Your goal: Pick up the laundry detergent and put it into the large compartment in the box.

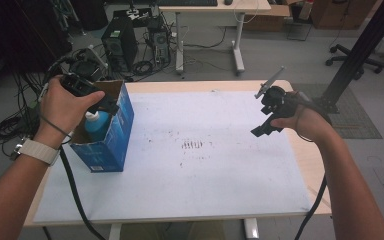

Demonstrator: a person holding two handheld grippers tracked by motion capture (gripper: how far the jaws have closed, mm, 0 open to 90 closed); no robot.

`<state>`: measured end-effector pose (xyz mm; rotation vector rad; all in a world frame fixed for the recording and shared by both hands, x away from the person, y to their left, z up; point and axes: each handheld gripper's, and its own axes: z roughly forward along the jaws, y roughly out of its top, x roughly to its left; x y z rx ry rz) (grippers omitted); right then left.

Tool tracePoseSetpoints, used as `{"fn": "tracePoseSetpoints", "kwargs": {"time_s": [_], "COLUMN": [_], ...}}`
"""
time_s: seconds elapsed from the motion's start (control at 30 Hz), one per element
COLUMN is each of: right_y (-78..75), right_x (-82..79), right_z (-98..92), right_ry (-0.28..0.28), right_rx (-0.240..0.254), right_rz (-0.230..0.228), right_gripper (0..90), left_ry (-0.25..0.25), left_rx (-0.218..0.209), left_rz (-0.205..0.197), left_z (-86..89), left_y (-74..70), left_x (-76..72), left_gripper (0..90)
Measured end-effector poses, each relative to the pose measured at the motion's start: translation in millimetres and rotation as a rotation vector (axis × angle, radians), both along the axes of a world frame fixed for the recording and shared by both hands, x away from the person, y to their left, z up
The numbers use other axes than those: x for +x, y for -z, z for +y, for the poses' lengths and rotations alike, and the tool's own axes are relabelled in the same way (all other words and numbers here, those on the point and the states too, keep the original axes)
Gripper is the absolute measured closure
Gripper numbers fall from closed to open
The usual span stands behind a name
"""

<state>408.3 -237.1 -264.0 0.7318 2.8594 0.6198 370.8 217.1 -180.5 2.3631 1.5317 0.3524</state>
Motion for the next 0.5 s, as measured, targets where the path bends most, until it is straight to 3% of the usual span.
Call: {"fn": "tracePoseSetpoints", "kwargs": {"time_s": [0.5], "right_y": [-1.9], "right_x": [-1.3], "right_z": [-1.0], "right_ry": [0.000], "right_rx": [0.004], "right_rz": [-0.004], "right_gripper": [7.9], "left_ry": [0.102], "left_rx": [-0.002], "left_rz": [0.019], "left_z": [-23.5], "left_y": [-8.5], "left_x": [-10.1], "left_gripper": [11.9]}}
